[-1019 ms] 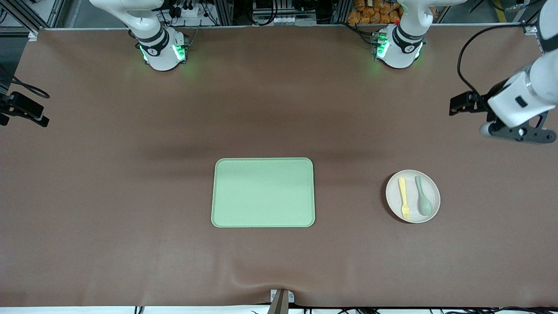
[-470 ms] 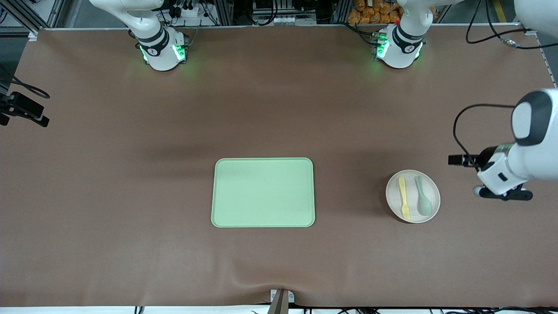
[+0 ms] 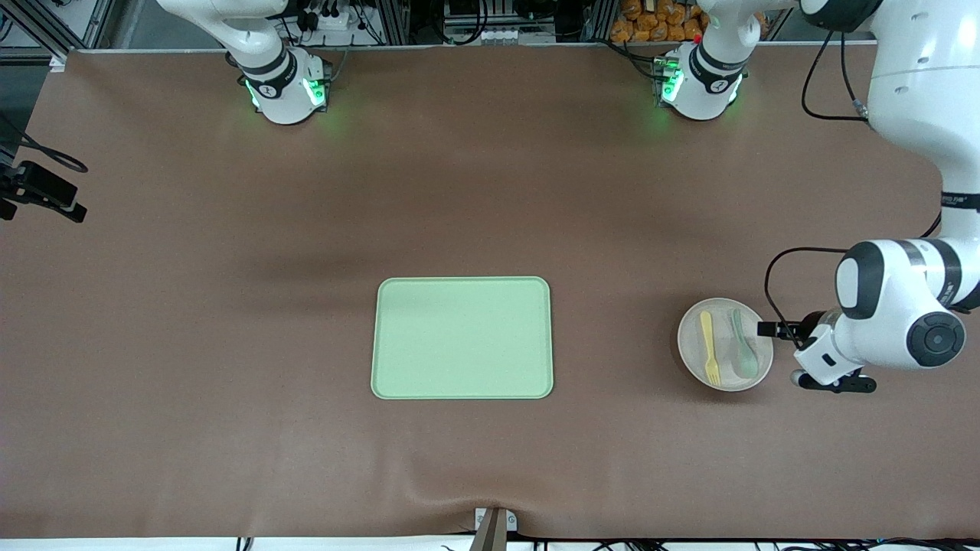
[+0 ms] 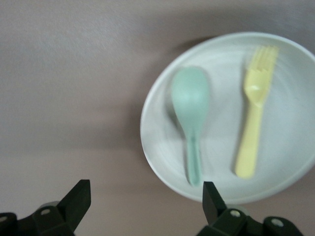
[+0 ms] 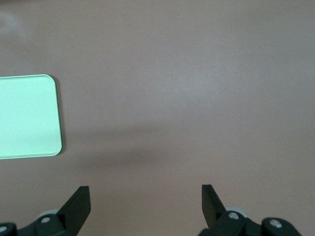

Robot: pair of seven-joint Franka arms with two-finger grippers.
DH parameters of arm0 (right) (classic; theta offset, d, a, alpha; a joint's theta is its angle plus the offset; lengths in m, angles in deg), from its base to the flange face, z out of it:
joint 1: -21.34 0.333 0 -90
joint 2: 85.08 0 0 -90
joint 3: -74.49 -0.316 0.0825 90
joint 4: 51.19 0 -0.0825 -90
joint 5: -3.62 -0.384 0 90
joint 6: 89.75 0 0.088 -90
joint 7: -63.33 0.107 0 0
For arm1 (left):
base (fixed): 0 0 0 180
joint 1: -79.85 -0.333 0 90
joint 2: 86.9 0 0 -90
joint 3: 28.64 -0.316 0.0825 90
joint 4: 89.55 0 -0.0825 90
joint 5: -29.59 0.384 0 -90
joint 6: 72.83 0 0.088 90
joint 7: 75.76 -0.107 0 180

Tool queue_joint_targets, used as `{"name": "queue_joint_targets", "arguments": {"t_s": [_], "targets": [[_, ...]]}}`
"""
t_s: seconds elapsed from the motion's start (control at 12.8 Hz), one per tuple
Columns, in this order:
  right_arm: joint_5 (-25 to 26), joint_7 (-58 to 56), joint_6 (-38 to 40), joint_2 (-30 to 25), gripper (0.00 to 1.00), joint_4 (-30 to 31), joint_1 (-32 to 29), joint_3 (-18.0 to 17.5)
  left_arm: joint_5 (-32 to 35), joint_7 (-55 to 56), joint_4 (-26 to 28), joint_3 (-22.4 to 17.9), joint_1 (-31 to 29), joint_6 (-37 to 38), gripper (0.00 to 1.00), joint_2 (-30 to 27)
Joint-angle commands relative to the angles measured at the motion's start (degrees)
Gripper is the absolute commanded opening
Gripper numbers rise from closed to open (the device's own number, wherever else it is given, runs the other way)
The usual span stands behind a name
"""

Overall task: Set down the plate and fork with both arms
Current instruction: 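Lower the left gripper onto the white plate's rim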

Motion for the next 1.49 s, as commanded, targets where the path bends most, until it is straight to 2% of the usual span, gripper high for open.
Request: {"name": "queue_joint_targets", "arguments": {"t_s": [0.0,0.16,0.55,1.41], "targets": [[-0.27,-0.43,0.98,0.49,1.00,-1.25,-0.04,0.18,1.37,0.27,1.91,0.34,-2.92,-2.52,1.00,-0.04],[-0.27,-0.43,0.98,0.49,1.00,-1.25,-0.04,0.18,0.68,0.62,4.91,0.34,-3.72,-6.56,1.00,-0.04],[-0.36,-0.43,1.07,0.49,1.00,-1.16,-0.13,0.18,0.76,3.70,8.34,0.60,-3.10,-11.67,1.00,0.05],[-0.45,-0.26,1.16,0.49,1.00,-1.16,-0.04,0.18,0.67,3.70,8.08,0.78,-2.57,-16.24,1.00,2.60]]}}
